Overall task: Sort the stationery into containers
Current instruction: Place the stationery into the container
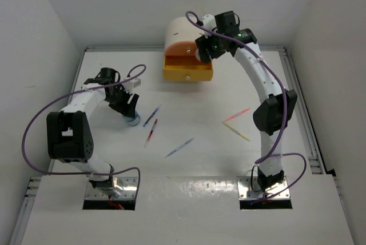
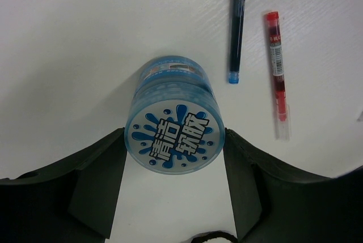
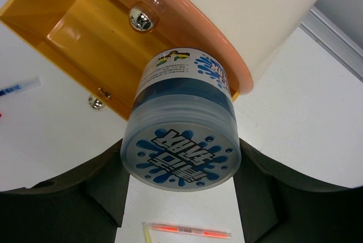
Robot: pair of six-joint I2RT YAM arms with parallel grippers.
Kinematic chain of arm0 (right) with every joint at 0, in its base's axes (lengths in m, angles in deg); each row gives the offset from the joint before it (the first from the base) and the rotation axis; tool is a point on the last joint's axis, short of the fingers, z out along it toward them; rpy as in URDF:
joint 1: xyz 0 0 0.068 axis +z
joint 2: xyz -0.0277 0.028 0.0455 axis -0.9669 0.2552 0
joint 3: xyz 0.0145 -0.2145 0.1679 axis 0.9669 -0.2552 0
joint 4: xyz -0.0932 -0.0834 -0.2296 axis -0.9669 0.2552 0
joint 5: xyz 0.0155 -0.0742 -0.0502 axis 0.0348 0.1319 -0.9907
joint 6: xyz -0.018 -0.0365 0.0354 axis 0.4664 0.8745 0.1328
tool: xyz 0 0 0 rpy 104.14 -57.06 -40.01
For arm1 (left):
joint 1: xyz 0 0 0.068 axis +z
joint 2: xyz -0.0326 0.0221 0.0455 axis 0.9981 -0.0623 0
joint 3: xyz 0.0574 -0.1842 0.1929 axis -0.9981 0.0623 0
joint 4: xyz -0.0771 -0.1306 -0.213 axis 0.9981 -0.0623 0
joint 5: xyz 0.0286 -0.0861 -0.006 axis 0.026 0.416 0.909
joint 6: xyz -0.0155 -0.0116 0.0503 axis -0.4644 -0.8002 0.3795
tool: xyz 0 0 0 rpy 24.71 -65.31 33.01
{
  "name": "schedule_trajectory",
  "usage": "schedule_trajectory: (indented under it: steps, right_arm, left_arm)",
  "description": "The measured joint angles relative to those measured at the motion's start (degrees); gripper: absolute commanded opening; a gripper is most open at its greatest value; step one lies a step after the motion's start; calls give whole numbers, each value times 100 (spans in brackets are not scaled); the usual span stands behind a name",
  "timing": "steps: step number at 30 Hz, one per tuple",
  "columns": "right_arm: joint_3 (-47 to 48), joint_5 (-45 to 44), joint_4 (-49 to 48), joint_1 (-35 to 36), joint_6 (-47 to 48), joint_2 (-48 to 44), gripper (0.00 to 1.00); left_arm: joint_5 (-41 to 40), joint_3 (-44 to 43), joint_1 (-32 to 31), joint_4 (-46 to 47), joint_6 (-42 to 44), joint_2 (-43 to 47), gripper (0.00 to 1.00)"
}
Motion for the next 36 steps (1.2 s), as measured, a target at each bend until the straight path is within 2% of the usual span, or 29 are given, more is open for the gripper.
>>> schedule_trajectory:
  steps: [13,22,26,27,32,34,36]
  right_arm:
    - [0,4,-15,31,-2,262,2]
    - [0,2,-13,70,-46,557,15]
    - [0,2,-28,87,-127,560,32]
    - [0,2,-28,90,-133,566,42]
    - [0,0,-57,90,-155,612,54]
    - [0,-2,-72,90,-157,634,65]
    - [0,-9,-72,90,-173,643,70]
  left_arm:
    - [0,2,0,66,-22,20,20]
    - [0,2,0,74,-22,48,19]
    - [-2,2,0,76,-22,48,20]
    - [-2,4,0,76,-22,48,20]
    - [0,33,0,87,-22,48,20]
    - [-2,42,0,85,-22,48,20]
    - [0,42,0,94,-22,48,20]
